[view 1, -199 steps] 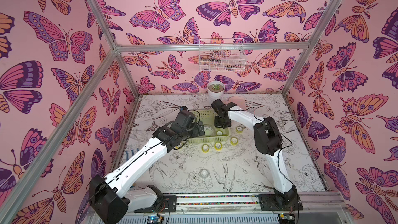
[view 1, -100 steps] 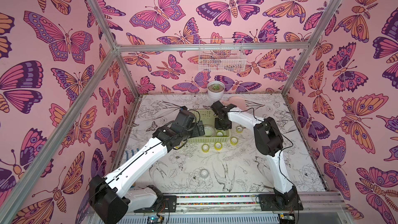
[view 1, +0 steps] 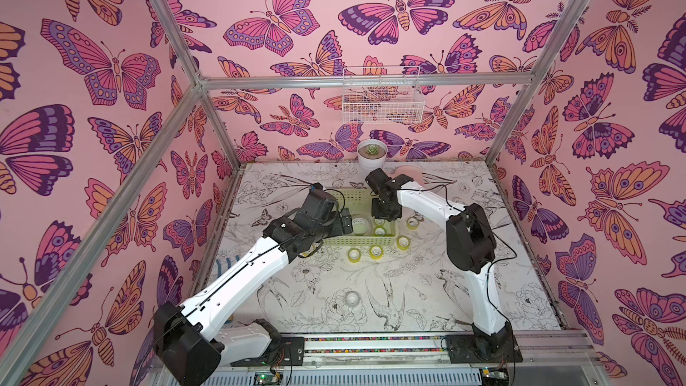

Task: Put the transparent tape into the storage box
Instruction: Place the tape in the storage box.

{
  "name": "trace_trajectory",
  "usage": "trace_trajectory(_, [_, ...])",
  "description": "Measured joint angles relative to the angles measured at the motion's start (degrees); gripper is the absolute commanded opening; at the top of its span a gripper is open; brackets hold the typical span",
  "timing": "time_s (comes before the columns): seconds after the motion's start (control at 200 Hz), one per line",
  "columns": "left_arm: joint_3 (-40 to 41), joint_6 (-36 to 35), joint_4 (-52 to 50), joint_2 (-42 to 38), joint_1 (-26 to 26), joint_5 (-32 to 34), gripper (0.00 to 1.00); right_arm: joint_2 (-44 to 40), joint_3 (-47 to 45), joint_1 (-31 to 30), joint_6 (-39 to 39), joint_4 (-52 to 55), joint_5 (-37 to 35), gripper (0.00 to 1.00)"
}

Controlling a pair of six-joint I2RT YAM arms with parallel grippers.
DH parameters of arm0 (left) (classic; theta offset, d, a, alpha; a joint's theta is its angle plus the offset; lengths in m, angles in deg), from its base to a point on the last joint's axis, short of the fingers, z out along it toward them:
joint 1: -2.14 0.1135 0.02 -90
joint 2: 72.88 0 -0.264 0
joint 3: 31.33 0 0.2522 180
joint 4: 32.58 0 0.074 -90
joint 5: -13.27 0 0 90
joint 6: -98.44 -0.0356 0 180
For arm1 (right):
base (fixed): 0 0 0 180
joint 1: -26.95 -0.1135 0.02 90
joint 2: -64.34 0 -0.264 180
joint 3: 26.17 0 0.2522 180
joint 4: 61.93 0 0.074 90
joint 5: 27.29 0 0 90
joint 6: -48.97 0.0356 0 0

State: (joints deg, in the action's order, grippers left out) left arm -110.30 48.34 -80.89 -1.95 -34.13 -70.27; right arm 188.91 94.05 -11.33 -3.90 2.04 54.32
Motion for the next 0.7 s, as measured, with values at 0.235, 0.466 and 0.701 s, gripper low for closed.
trace_trajectory(0.235, [0.0,0.0,0.1,0.1,0.0,0.0,1.00,-7.3,0.0,0.0,-1.8,0.2,-2.2,0.76])
trace_trajectory(0.466, [-0.1,0.0,0.2,1.2,0.0,-0.3,1.00,-14.1,-3.8,0.6,-3.5,-0.1,-5.2,0.99])
trace_trajectory(0.701, [-1.2,-0.5,0.3,4.3,0.0,-2.6,1.00,-18.8,-12.8,3.4,-4.2,-0.8,-7.6,0.99])
